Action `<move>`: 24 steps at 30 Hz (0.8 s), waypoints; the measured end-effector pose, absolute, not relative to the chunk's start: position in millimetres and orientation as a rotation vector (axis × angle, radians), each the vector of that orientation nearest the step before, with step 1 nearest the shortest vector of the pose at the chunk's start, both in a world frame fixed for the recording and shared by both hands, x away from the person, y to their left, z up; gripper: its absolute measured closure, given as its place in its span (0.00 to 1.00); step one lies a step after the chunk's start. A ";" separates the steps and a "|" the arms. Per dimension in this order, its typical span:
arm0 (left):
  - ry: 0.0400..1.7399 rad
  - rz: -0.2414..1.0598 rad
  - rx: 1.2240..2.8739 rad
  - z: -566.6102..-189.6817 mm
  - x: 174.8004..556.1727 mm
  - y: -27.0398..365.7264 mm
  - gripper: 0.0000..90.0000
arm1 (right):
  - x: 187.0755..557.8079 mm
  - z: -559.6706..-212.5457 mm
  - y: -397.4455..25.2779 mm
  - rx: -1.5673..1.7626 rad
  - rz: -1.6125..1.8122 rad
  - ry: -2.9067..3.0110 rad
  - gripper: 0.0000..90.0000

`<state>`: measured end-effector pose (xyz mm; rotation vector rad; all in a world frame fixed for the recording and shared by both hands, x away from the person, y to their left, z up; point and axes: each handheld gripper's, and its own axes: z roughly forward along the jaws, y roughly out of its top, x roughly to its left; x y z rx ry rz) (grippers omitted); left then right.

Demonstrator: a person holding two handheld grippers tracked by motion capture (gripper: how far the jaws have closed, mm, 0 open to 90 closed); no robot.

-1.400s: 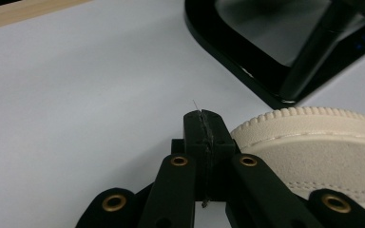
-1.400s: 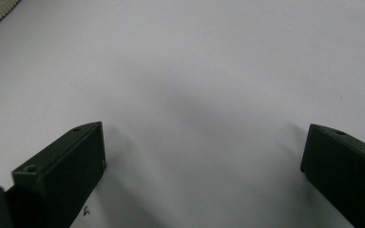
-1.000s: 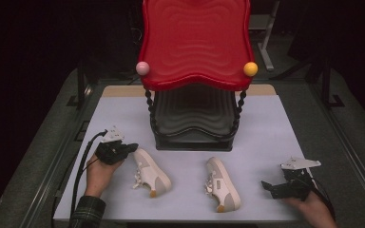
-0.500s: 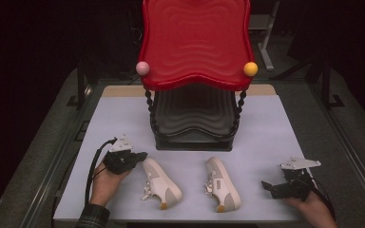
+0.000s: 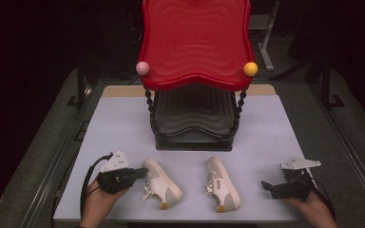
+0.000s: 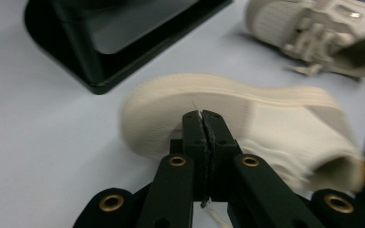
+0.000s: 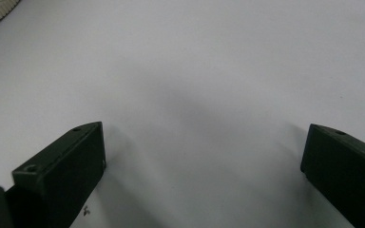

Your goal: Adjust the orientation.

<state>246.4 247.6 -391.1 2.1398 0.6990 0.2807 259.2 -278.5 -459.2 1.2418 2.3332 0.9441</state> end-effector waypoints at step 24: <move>0.683 0.249 2.141 -404.0 240.7 227.9 1.00 | 259.4 -459.2 -278.5 1.243 0.943 2.334 0.00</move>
